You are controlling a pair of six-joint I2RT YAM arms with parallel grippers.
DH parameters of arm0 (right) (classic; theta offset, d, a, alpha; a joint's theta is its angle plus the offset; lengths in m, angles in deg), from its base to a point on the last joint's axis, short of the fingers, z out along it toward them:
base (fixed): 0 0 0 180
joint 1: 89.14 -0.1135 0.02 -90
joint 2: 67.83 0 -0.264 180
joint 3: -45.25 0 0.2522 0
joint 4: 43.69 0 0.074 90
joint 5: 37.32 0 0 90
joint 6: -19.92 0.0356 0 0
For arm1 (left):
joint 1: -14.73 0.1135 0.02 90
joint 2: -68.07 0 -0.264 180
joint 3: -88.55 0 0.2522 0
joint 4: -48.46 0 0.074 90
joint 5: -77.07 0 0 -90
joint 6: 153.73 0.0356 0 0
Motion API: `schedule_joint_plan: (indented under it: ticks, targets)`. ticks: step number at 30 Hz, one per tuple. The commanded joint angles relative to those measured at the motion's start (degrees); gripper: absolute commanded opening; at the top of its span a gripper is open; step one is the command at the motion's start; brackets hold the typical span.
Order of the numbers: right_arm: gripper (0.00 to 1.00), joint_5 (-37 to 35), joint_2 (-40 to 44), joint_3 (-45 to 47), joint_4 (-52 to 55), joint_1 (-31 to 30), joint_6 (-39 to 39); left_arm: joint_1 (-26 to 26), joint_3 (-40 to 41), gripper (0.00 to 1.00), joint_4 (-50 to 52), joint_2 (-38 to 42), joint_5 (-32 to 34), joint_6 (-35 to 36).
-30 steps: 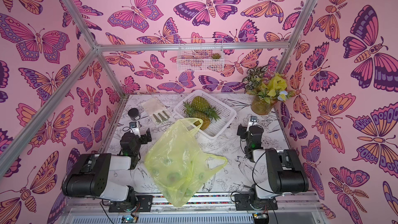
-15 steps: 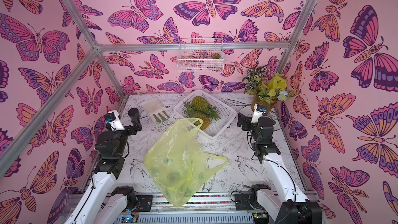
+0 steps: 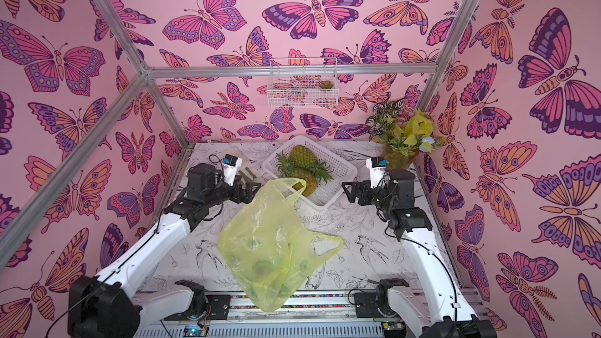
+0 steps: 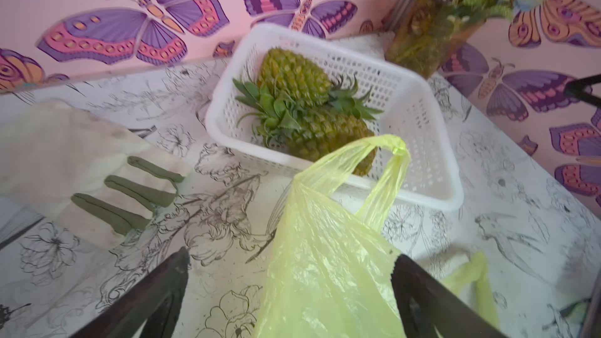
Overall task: Place the pineapple into a plastic bag & tie a knot
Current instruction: Open the plastic bag at the center of the board.
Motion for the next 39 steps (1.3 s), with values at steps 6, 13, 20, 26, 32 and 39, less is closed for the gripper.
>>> schedule_joint_plan:
  ticks: [6,13,20,26,32,39]
  targets:
    - [0.95,2.0,2.1,0.3,4.4,-0.3,-1.9,-0.1,-12.1,0.94,19.6,-15.9,-2.9,14.4]
    - [0.94,2.1,2.6,0.3,4.8,-0.3,-2.4,2.0,-18.2,0.65,24.3,-23.8,-10.1,18.7]
    - [0.92,2.5,2.3,0.3,2.9,-0.4,-2.1,3.7,-19.3,0.31,26.5,-26.8,-15.1,22.5]
    - [0.88,4.4,-0.7,-0.9,-0.3,-0.6,-1.3,4.3,-19.8,0.0,27.8,-26.5,-17.4,26.7]
    - [0.88,6.4,-6.9,-4.0,-1.5,-6.4,-4.2,3.7,-18.9,0.0,26.3,-21.0,-18.1,33.0]
    - [0.95,12.0,-19.0,-11.7,0.0,-14.2,-6.5,3.2,-17.5,0.0,22.5,-14.7,-19.3,37.7]
